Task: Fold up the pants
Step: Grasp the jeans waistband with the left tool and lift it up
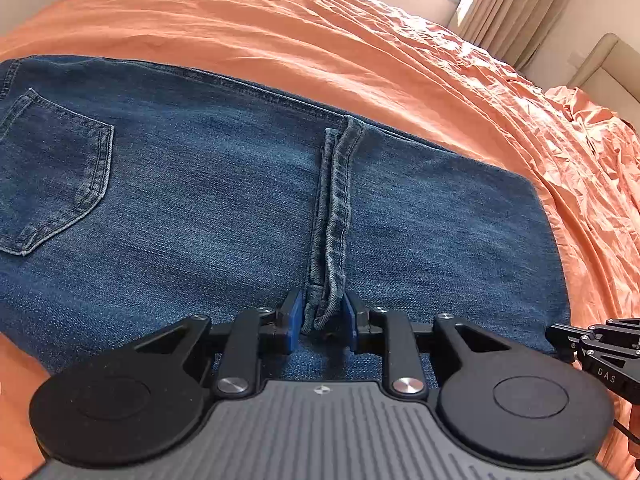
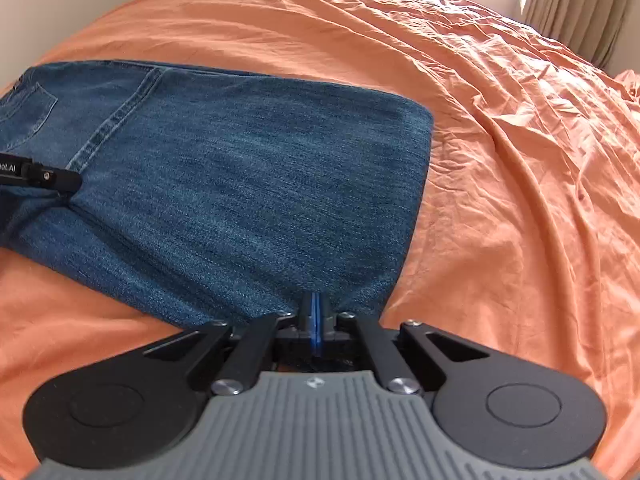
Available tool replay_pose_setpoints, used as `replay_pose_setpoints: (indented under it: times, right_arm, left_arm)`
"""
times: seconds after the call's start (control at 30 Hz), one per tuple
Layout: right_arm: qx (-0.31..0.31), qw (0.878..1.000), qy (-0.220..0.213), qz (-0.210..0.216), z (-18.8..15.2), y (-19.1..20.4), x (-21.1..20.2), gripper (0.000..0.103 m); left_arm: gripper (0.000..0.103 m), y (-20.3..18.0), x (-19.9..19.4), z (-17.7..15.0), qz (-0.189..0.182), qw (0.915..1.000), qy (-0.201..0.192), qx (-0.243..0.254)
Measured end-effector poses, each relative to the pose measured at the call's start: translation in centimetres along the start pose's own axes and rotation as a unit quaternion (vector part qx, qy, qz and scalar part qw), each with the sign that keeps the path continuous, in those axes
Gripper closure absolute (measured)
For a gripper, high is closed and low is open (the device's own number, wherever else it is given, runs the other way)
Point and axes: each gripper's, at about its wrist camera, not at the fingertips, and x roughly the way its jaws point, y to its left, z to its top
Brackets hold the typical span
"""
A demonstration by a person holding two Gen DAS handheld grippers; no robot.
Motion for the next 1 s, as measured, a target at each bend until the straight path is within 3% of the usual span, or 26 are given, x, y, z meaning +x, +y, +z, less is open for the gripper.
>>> replay_pose_setpoints:
  times: [0.1, 0.2, 0.33, 0.47, 0.6, 0.63, 0.7, 0.8, 0.9, 1.0]
  right_arm:
    - [-0.046, 0.999, 0.004, -0.011, 0.8, 0.8, -0.9, 0.103]
    - [-0.067, 0.998, -0.009, 0.021, 1.3, 1.5, -2.8, 0.103]
    - [-0.129, 0.990, -0.006, 0.049, 2.4, 4.2, -4.2, 0.102]
    - [-0.191, 0.978, -0.019, 0.075, 3.8, 8.1, -5.0, 0.101]
    - [-0.224, 0.970, -0.035, 0.088, 6.0, 11.4, -5.2, 0.079]
    - [-0.232, 0.968, -0.039, 0.085, 6.7, 12.3, -5.2, 0.079]
    - [-0.238, 0.968, -0.034, 0.073, 8.2, 14.0, -4.7, 0.080]
    - [-0.221, 0.971, -0.014, 0.089, 10.6, 15.4, -3.5, 0.080]
    - [-0.225, 0.970, -0.009, 0.097, 12.1, 16.7, -2.1, 0.080]
    - [-0.237, 0.968, 0.002, 0.081, 13.2, 18.1, -0.1, 0.080]
  left_arm:
    - [0.073, 0.0, -2.1, -0.2, -0.009, 0.9997, -0.015, -0.019]
    - [0.072, 1.3, -5.0, -0.7, -0.031, 0.9978, -0.043, -0.039]
    - [0.071, 4.1, -8.4, -0.6, -0.011, 0.9947, -0.075, -0.069]
    - [0.064, 8.0, -11.3, 0.0, -0.002, 0.9860, -0.117, -0.118]
    - [0.063, 12.7, -13.4, 0.7, 0.021, 0.9731, -0.151, -0.173]
    - [0.063, 14.0, -13.8, 0.7, 0.024, 0.9685, -0.158, -0.191]
    - [0.055, 17.0, -14.5, 0.5, 0.024, 0.9550, -0.177, -0.237]
    - [0.053, 21.7, -14.9, -0.3, 0.007, 0.9280, -0.197, -0.316]
    - [0.053, 25.9, -14.9, -1.7, -0.006, 0.8931, -0.224, -0.390]
    - [0.053, 29.5, -13.8, -3.1, -0.017, 0.8525, -0.243, -0.463]
